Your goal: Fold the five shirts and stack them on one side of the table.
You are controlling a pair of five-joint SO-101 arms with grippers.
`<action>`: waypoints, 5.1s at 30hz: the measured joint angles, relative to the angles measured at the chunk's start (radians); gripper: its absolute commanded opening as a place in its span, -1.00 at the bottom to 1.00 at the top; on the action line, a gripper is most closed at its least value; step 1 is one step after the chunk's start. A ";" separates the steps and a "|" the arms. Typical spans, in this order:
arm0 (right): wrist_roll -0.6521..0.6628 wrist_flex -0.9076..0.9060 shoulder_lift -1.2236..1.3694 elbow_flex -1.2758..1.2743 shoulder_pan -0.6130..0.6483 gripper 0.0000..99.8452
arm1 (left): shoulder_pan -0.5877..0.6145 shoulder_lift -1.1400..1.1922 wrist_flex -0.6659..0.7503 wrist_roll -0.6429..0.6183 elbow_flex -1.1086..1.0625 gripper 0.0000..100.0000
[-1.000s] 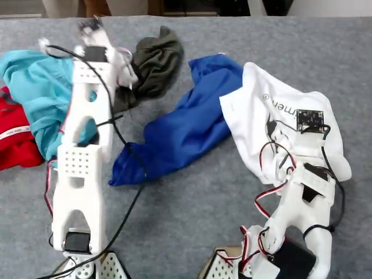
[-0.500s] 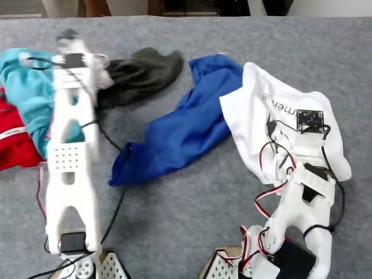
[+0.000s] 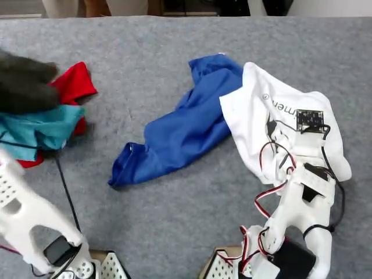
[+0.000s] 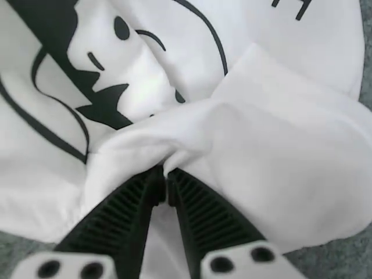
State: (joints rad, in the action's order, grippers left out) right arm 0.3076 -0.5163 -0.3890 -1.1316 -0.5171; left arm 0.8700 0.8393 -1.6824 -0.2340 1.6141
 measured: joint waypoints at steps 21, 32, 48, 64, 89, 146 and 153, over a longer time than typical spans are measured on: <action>0.000 0.002 -0.002 -0.012 0.023 -1.00 | -0.591 -0.667 -0.068 0.137 -0.959 -0.49; -0.002 0.002 -0.002 -0.012 0.023 -1.00 | -1.209 -0.806 0.311 0.175 -1.844 -0.49; 0.000 0.002 -0.002 -0.012 0.025 -1.00 | -1.162 -0.608 0.496 0.153 -1.880 -0.96; 0.000 0.002 -0.002 -0.014 0.025 -1.00 | -0.413 -0.726 0.152 0.153 -0.856 -0.96; 0.130 -0.146 -0.005 0.044 0.072 -1.00 | -0.114 -0.744 0.140 0.133 -1.171 -0.33; 0.146 -0.738 -0.015 1.313 1.042 -1.00 | -0.069 -0.127 -0.057 -0.026 -0.371 -0.49; 0.146 -1.036 0.169 1.491 0.845 -1.00 | -0.161 -0.121 -0.066 0.023 -0.529 -0.41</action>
State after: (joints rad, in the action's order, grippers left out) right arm 0.4534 -1.5520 -0.2202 0.3598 0.3284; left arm 0.7089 0.7181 -1.7484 -0.2110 1.0848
